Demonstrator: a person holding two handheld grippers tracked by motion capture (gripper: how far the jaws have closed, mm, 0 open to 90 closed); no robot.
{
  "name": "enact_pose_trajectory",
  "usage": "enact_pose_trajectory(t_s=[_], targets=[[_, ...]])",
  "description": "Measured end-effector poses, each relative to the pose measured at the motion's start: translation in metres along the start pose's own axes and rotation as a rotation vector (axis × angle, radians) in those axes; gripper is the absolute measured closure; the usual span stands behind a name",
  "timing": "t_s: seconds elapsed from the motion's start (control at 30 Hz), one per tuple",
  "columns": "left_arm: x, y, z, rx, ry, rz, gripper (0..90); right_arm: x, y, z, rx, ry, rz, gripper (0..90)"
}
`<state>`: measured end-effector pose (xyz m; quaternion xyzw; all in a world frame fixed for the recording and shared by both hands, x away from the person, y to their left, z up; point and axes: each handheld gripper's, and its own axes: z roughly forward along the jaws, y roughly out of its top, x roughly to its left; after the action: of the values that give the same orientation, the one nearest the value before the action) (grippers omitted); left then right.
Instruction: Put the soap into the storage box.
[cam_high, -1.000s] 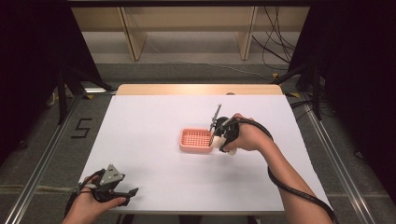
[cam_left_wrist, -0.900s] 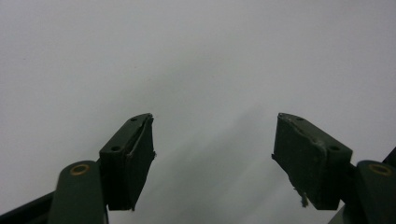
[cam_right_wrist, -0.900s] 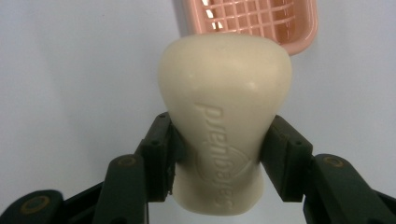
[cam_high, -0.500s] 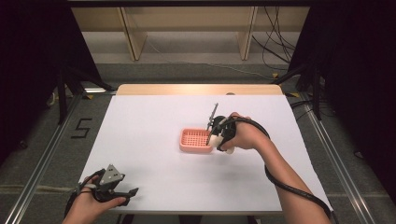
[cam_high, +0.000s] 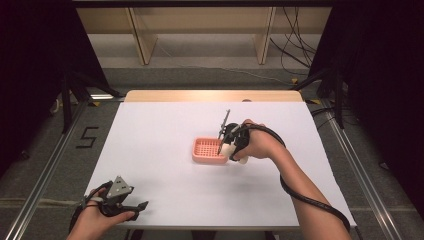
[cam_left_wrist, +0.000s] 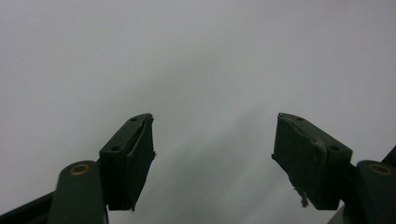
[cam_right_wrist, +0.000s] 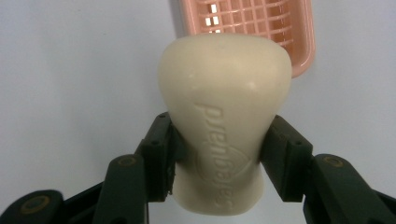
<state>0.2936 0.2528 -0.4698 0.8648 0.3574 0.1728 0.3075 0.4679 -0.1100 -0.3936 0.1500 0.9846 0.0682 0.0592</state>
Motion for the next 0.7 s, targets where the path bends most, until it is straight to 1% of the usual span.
enact_pose_trajectory(t_s=[0.03, 0.07, 0.1, 0.13, 0.17, 0.2, 0.27, 0.3, 0.33, 0.37, 0.4, 0.43, 0.5, 0.53, 0.57, 0.6, 0.63, 0.67, 0.7], targets=[[0.000, 0.000, 0.000, -0.002, 0.000, -0.005, 28.5, 0.002, 0.000, 0.000, 0.004, 0.000, 0.020, 50.6], [-0.001, 0.000, 0.002, -0.024, 0.007, -0.018, 28.5, -0.001, 0.001, 0.001, -0.009, 0.000, -0.011, 50.5], [0.000, 0.000, 0.002, -0.025, 0.010, -0.008, 28.5, -0.002, 0.002, 0.001, -0.011, -0.003, -0.029, 50.6], [0.000, 0.000, 0.002, -0.026, 0.010, -0.006, 28.5, -0.002, 0.002, 0.001, -0.011, -0.003, -0.029, 50.6], [0.000, 0.000, 0.002, -0.025, 0.009, -0.011, 28.5, 0.000, 0.003, 0.000, -0.002, -0.004, -0.011, 50.6], [0.000, 0.000, 0.002, -0.025, 0.009, -0.009, 28.5, -0.001, 0.004, 0.000, -0.001, 0.004, -0.011, 50.6], [-0.004, -0.001, 0.003, -0.020, 0.001, -0.062, 28.5, -0.001, 0.004, 0.000, -0.005, -0.011, -0.019, 50.6], [-0.004, -0.001, 0.002, -0.018, -0.002, -0.059, 28.5, -0.003, 0.005, 0.001, -0.013, -0.008, -0.045, 50.6], [-0.004, -0.001, 0.002, -0.019, -0.001, -0.063, 28.5, -0.003, 0.005, 0.001, -0.015, -0.007, -0.051, 50.6], [0.000, 0.000, 0.001, 0.000, -0.004, -0.005, 28.5, -0.003, 0.007, 0.000, -0.009, -0.006, -0.039, 50.6], [0.000, 0.000, 0.001, 0.000, -0.004, -0.005, 28.5, -0.003, 0.007, 0.000, -0.009, -0.006, -0.039, 50.6], [-0.001, 0.000, 0.001, -0.004, -0.004, -0.010, 28.5, -0.002, 0.008, -0.001, 0.000, -0.006, -0.020, 50.6], [-0.001, 0.000, 0.001, -0.005, -0.004, -0.010, 28.5, -0.001, 0.009, -0.001, -0.002, 0.000, -0.001, 50.6], [-0.001, 0.000, 0.001, -0.004, -0.005, -0.010, 28.5, -0.002, 0.010, 0.000, -0.004, -0.002, -0.014, 50.6], [-0.002, 0.000, 0.001, -0.001, -0.008, -0.033, 28.5, -0.004, 0.011, 0.001, -0.013, -0.008, -0.039, 50.6], [-0.003, -0.001, 0.002, -0.009, -0.004, -0.049, 28.5, -0.005, 0.011, 0.001, -0.020, -0.003, -0.053, 50.6], [-0.002, 0.000, 0.002, -0.010, -0.007, -0.039, 28.5, -0.005, 0.011, 0.001, -0.020, -0.003, -0.053, 50.6], [-0.002, -0.001, 0.002, -0.009, -0.008, -0.039, 28.5, -0.004, 0.011, 0.001, -0.010, 0.001, -0.035, 50.6], [-0.002, -0.001, 0.002, -0.004, 0.002, -0.037, 28.5, -0.003, 0.012, 0.001, -0.008, 0.001, -0.025, 50.6]])
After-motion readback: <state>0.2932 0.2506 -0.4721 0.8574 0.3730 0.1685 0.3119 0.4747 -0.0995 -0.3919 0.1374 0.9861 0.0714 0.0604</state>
